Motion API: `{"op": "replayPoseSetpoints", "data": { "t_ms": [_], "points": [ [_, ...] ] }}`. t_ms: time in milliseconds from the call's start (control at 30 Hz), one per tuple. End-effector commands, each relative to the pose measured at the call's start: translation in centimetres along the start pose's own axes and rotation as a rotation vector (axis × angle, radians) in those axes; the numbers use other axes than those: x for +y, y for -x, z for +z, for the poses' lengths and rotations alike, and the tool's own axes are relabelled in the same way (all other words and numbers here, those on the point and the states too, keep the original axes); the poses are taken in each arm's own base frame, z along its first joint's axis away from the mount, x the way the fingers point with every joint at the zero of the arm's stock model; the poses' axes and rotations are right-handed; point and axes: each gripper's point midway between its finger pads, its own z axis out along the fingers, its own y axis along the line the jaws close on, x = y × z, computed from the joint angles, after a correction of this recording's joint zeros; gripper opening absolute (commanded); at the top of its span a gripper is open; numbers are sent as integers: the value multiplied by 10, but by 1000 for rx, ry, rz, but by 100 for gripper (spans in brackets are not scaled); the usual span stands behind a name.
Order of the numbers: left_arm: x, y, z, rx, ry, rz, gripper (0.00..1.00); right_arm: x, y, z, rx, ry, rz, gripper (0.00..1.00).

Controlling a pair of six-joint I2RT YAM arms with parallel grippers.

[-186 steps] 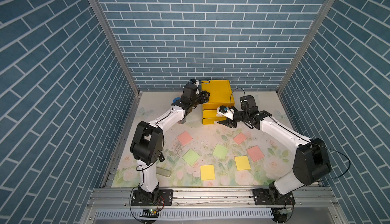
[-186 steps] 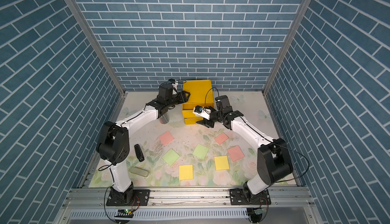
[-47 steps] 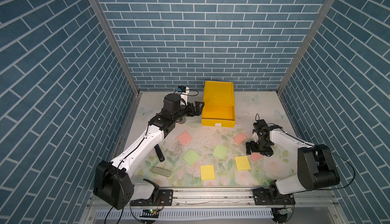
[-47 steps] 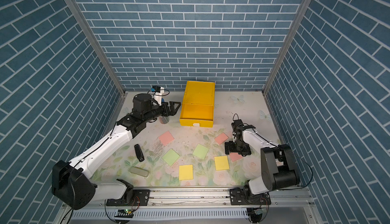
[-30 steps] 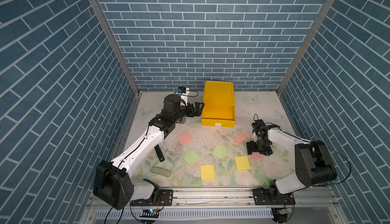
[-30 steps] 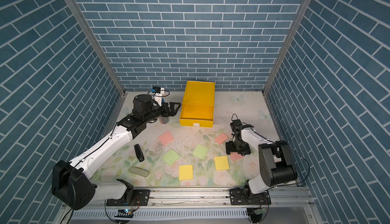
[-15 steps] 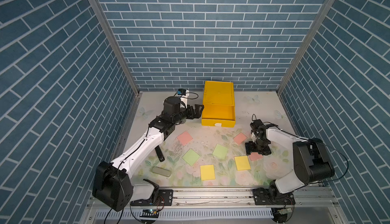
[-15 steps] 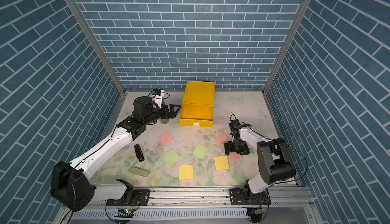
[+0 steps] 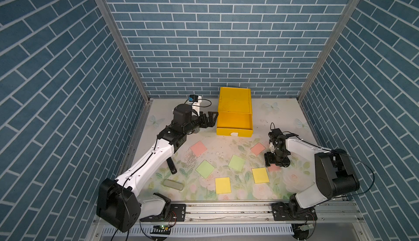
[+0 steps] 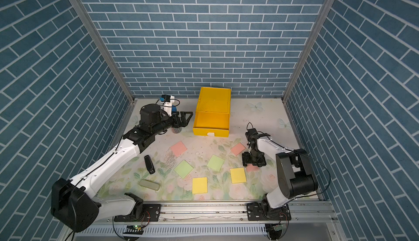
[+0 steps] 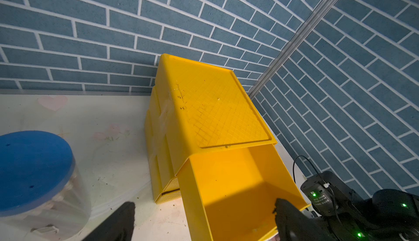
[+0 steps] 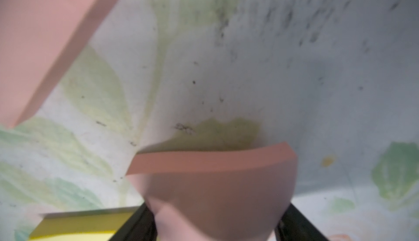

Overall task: Please put the sticky notes in the drawer by color
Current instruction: Pick up the sticky notes from the center of the board.

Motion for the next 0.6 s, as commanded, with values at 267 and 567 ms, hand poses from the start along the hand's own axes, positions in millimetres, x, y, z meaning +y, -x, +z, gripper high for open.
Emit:
{"op": "replayPoseSetpoints", "data": {
  "t_ms": [267, 567],
  "points": [
    [8, -10, 5, 18, 16, -10, 100, 12, 52, -91, -262, 55, 42, 77],
    [17, -21, 13, 50, 39, -25, 100, 46, 87, -209, -485, 185, 18, 78]
  ]
}}
